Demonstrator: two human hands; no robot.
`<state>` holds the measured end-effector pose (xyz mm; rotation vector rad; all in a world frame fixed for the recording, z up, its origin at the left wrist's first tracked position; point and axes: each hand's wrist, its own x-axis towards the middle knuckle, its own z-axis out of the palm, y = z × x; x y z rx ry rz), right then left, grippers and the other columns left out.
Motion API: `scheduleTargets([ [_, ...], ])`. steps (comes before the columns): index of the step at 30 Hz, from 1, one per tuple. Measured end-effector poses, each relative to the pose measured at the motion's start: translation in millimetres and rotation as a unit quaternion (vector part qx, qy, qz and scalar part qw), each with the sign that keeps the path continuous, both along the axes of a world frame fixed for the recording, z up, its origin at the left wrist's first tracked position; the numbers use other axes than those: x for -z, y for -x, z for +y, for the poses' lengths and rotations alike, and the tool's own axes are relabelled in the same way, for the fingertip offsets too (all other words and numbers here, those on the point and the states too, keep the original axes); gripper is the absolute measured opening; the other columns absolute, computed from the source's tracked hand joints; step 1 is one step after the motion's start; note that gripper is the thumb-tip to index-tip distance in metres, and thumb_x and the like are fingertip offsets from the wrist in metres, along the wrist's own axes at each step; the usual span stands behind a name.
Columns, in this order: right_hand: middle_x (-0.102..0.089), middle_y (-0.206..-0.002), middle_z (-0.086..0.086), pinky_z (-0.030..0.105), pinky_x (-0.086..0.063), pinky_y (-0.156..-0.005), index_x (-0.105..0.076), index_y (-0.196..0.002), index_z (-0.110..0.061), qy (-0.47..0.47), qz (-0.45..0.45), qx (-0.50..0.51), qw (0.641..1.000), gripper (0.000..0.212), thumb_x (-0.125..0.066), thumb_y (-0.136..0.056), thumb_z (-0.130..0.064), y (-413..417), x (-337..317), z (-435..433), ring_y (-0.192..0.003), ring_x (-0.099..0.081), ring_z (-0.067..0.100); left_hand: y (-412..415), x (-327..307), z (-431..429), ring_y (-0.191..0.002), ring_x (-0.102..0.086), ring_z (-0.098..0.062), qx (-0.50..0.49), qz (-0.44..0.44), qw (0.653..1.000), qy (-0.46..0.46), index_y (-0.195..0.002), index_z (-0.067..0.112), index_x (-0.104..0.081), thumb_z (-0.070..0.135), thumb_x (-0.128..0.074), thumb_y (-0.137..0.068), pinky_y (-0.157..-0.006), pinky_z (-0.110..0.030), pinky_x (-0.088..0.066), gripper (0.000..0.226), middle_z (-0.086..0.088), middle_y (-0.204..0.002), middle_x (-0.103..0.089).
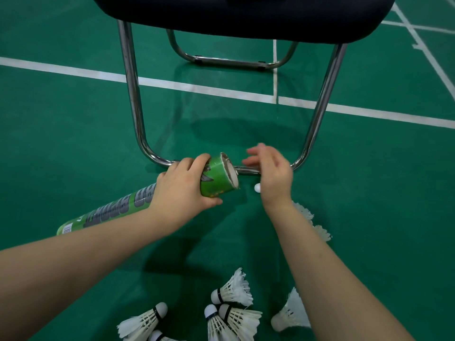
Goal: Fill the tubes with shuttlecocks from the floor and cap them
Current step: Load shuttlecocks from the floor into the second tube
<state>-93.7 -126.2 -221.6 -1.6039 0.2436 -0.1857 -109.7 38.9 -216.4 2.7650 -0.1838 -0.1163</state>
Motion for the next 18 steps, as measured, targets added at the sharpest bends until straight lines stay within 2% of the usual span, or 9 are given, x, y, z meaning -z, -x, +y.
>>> scheduleTargets([
  [2,-0.062,-0.072,-0.002,0.029,-0.045,-0.072,-0.063,-0.078,-0.018,0.058,0.051,0.078,0.994,0.021,-0.050,-0.092,-0.025,-6.9,16.9,-22.2,-0.073,-0.057,0.013,1.2,2.5,-1.3,-0.113,-0.045,-0.027,0.002,0.003,1.000,-0.002,-0.133,0.028,-0.034,0.058,-0.075,-0.058,-0.091,-0.044,-0.040,0.091,-0.002,-0.122,-0.051],
  [5,-0.063,-0.094,0.004,0.026,-0.036,-0.068,-0.064,-0.092,-0.016,0.191,0.165,0.055,0.966,0.016,-0.049,-0.090,-0.021,-15.3,53.3,-54.7,-0.085,-0.054,0.017,3.3,6.7,-5.3,-0.113,-0.045,-0.027,0.012,-0.001,1.000,-0.009,-0.133,0.027,-0.034,0.058,-0.074,-0.058,-0.091,-0.044,-0.039,0.091,-0.001,-0.123,-0.050],
  [7,-0.060,-0.109,0.009,0.025,-0.034,-0.061,-0.063,-0.104,-0.014,0.253,0.206,0.048,0.944,0.022,-0.048,-0.090,-0.020,-18.5,69.5,-69.9,-0.080,-0.052,0.017,2.3,8.6,-7.2,-0.115,-0.044,-0.026,0.013,-0.001,1.000,-0.011,-0.135,0.027,-0.033,0.058,-0.074,-0.058,-0.092,-0.042,-0.038,0.092,-0.001,-0.125,-0.049],
  [10,-0.055,-0.117,0.012,0.025,-0.031,-0.051,-0.055,-0.120,-0.010,0.295,0.227,0.036,0.927,0.030,-0.048,-0.091,-0.016,-21.4,80.2,-81.5,-0.070,-0.047,0.015,-2.2,10.7,-7.8,-0.115,-0.044,-0.025,0.012,0.001,1.000,-0.011,-0.135,0.027,-0.032,0.059,-0.074,-0.058,-0.092,-0.043,-0.037,0.093,-0.001,-0.125,-0.049],
  [13,-0.057,-0.111,0.010,0.026,-0.031,-0.060,-0.047,-0.126,-0.006,0.292,0.255,0.014,0.921,0.035,-0.048,-0.092,-0.012,-25.2,86.3,-83.4,-0.079,-0.047,0.017,-5.5,13.6,-7.9,-0.114,-0.045,-0.026,0.006,-0.001,1.000,-0.013,-0.135,0.027,-0.033,0.059,-0.074,-0.058,-0.091,-0.043,-0.038,0.093,-0.002,-0.123,-0.051],
  [16,-0.058,-0.101,0.007,0.024,-0.025,-0.055,-0.047,-0.126,-0.005,0.292,0.266,-0.003,0.919,0.034,-0.047,-0.092,-0.011,-31.0,88.8,-83.4,-0.078,-0.046,0.017,-7.8,16.4,-9.7,-0.113,-0.046,-0.027,0.004,-0.007,1.000,-0.017,-0.134,0.027,-0.034,0.059,-0.074,-0.057,-0.091,-0.044,-0.039,0.093,-0.002,-0.123,-0.052],
  [18,-0.057,-0.096,0.005,0.026,-0.028,-0.056,-0.047,-0.127,-0.006,0.299,0.271,-0.006,0.915,0.036,-0.049,-0.092,-0.014,-34.3,90.5,-81.7,-0.077,-0.048,0.017,-9.2,17.9,-10.9,-0.113,-0.047,-0.027,0.005,-0.009,1.000,-0.020,-0.134,0.026,-0.035,0.059,-0.074,-0.057,-0.091,-0.044,-0.040,0.093,-0.003,-0.123,-0.051],
])
